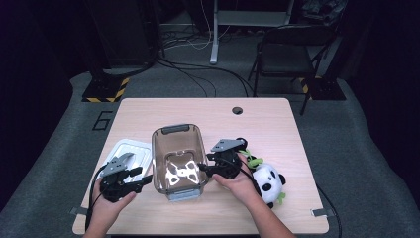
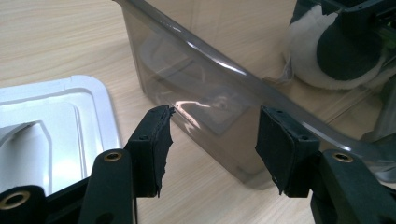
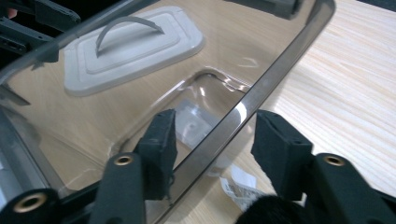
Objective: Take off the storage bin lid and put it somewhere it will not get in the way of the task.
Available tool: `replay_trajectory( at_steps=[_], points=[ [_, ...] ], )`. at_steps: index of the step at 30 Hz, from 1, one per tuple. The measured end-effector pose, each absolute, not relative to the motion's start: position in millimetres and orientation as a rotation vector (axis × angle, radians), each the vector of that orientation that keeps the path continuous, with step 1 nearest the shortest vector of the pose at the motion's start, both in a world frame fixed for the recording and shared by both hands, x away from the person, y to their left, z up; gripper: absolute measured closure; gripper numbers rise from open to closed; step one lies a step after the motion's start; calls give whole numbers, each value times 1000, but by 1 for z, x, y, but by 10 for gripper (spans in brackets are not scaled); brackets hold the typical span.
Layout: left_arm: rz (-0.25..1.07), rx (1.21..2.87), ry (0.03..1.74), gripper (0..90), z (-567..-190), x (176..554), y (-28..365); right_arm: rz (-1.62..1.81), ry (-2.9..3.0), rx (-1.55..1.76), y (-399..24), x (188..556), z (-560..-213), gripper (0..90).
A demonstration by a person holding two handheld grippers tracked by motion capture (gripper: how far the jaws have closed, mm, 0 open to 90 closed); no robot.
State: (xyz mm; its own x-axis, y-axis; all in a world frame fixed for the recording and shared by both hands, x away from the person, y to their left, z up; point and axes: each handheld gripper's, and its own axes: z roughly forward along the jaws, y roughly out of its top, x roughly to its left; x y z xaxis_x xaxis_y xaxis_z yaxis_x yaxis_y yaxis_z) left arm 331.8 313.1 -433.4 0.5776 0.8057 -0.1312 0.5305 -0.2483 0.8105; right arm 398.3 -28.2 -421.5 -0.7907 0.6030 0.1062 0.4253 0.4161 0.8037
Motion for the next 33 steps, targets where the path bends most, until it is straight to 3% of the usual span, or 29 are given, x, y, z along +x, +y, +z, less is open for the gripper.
replay_trajectory(
  at_steps=[18,20,22,24,33],
  points=[
    [444,1819,1157,441,-425,339,341,1244,2517,771,-32,388,-418,654],
    [444,1812,1155,441,-424,341,342,1232,2521,788,-34,387,-419,631],
    [445,1805,1152,441,-421,343,343,1279,2530,804,-37,387,-420,537],
    [449,1792,1145,440,-418,346,344,1347,2525,837,-41,384,-418,502],
    [432,1783,1122,388,-418,364,341,1366,2383,873,-80,372,-401,458]
  ],
)
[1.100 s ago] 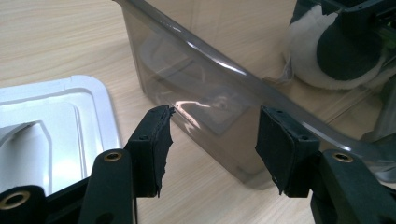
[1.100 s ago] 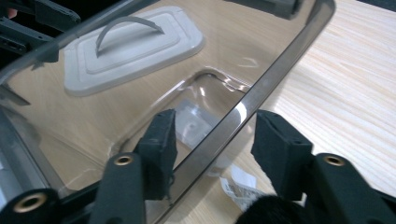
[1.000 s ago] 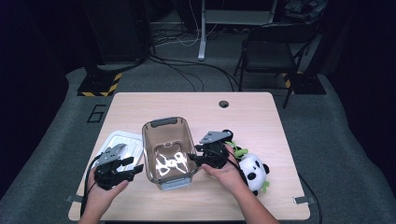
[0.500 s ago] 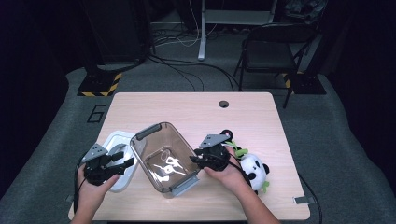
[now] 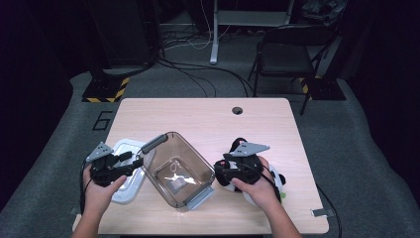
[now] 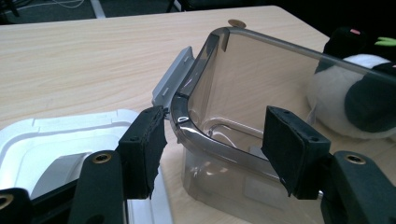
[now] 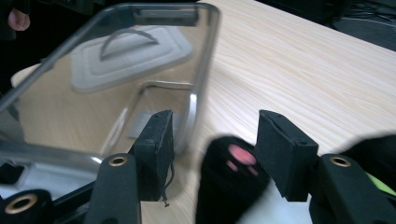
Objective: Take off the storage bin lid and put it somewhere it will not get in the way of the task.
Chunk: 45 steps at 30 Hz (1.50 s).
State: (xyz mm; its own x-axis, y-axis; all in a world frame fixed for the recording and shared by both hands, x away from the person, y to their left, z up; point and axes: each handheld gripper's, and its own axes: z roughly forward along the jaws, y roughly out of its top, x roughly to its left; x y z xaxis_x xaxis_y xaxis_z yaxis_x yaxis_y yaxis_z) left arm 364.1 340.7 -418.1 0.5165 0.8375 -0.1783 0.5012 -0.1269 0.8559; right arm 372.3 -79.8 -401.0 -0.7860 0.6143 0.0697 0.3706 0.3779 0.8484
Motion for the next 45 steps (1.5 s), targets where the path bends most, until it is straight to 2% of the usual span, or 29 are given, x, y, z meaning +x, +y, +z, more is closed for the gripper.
replay_trajectory(
  at_steps=[10,16,27,31,36,45],
  points=[
    [409,1873,1104,286,-432,383,324,1290,2295,1004,-134,360,-404,426],
    [413,1865,1115,292,-435,387,321,1256,2247,1086,-165,353,-414,407],
    [394,1834,1132,302,-437,390,325,1228,2260,1099,-181,357,-434,348],
    [390,1832,1132,303,-438,390,325,1230,2303,1066,-182,359,-434,288],
    [384,1831,1133,304,-438,390,325,1217,2359,1015,-183,362,-437,168],
    [374,1835,1129,307,-438,390,325,1167,2367,1010,-186,366,-446,56]
  ],
)
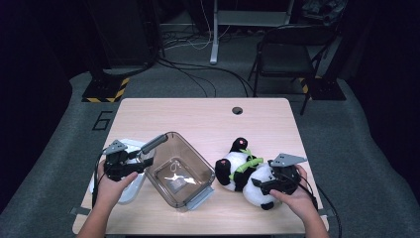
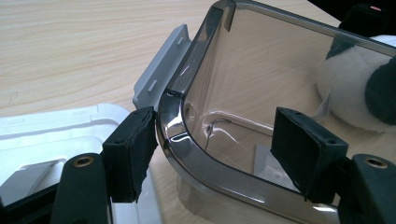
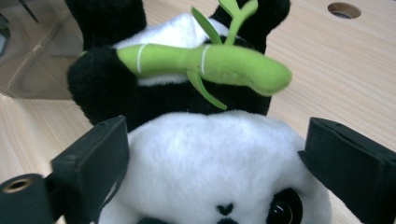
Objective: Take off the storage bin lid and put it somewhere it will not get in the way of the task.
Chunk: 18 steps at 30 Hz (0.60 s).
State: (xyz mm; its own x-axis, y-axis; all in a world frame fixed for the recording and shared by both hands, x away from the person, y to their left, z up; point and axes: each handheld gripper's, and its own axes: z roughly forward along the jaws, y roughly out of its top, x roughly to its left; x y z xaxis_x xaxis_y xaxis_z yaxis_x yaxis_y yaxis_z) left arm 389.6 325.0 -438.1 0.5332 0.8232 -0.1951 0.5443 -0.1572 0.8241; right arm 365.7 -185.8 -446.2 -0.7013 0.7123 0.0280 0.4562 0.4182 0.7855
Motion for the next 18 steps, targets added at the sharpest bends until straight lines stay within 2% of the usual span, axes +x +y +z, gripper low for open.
replay_trajectory(
  at_steps=[6,18],
  points=[
    [371,1835,1130,307,-438,390,325,1171,2400,1000,-185,367,-453,0],
    [373,1834,1130,308,-438,390,324,1162,2415,975,-181,366,-460,0]
  ],
)
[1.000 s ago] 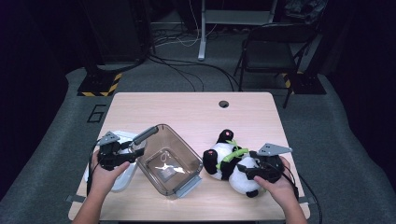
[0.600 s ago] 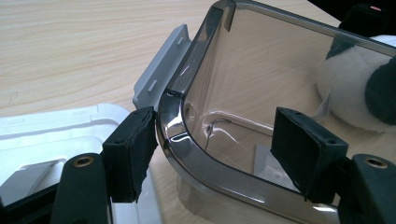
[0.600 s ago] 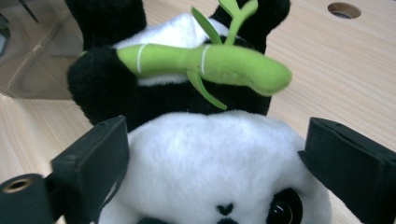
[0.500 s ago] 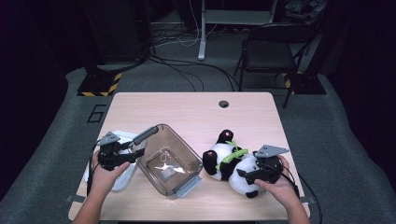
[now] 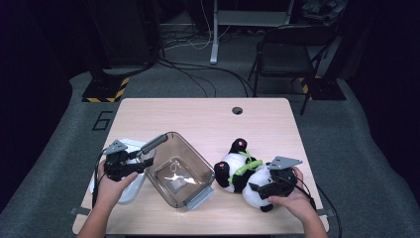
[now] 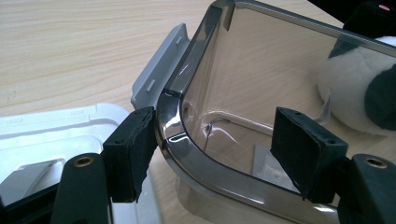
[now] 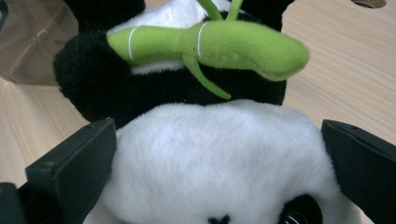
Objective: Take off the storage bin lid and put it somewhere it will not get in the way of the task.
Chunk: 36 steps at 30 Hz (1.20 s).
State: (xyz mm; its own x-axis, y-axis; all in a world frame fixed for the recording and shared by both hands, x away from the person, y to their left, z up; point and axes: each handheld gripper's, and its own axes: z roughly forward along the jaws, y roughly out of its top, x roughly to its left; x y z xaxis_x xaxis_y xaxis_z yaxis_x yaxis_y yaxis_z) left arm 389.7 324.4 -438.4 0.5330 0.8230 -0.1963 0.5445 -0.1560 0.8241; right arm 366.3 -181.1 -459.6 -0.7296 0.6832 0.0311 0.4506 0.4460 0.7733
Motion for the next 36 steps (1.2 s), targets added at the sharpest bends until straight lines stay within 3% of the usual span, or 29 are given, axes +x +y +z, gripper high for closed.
replay_trajectory(
  at_steps=[16,29,36],
  points=[
    [375,1872,1136,309,-442,390,322,992,2442,912,-172,368,-472,6],
    [382,1885,1134,315,-438,387,320,1037,2477,985,-178,366,-464,313],
    [361,1888,1121,317,-439,384,314,1115,2446,1078,-186,368,-462,381]
  ],
)
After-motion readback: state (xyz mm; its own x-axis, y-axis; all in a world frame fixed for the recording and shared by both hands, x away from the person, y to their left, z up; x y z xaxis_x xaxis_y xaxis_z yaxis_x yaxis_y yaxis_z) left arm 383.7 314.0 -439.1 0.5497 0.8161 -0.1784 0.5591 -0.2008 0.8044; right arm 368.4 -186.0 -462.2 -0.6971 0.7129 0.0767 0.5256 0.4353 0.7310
